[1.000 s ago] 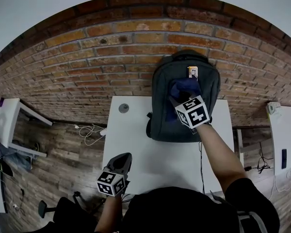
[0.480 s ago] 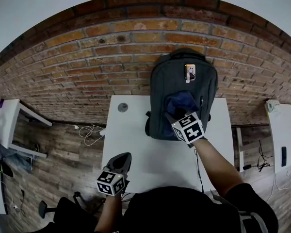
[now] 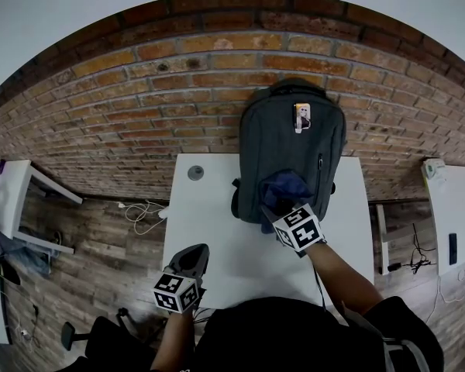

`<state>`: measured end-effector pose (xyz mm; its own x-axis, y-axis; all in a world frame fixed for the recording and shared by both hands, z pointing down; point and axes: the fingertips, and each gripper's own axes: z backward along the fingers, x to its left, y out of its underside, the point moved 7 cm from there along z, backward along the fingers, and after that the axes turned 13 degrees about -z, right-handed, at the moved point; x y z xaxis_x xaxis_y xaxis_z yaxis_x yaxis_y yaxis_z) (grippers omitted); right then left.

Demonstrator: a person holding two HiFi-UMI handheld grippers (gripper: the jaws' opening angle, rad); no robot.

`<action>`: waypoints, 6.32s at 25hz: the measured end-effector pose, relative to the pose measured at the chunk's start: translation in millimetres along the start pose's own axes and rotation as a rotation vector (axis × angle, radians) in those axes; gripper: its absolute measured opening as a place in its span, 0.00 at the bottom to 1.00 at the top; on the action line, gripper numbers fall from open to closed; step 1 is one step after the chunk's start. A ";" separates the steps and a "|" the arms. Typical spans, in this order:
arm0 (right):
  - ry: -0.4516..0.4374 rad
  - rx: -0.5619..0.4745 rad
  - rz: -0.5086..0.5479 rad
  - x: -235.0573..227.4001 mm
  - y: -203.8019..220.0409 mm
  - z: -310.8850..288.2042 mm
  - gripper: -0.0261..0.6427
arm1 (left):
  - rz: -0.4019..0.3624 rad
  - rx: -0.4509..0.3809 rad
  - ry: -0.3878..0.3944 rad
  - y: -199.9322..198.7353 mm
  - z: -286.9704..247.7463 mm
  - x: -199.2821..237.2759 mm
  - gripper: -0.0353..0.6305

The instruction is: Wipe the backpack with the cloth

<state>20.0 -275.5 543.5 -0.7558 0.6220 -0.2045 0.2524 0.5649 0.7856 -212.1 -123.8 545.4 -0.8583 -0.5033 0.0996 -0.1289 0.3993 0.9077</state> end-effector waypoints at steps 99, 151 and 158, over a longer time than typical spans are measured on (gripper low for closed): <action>0.240 -0.392 -0.481 32.2 -164.3 -88.7 0.19 | 0.112 -0.031 0.005 46.0 39.3 62.2 0.05; 0.449 -0.150 -0.444 -21.1 117.7 31.7 0.19 | 0.039 0.001 0.112 30.6 4.0 49.6 0.05; 0.599 -0.224 -0.417 -60.7 120.8 79.6 0.19 | 0.015 0.006 0.160 24.5 -11.7 41.3 0.05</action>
<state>144.5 -201.8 604.4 -0.9764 -0.0555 -0.2087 -0.2063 0.5251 0.8257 -244.9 -143.8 576.6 -0.7704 -0.6124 0.1773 -0.1197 0.4121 0.9032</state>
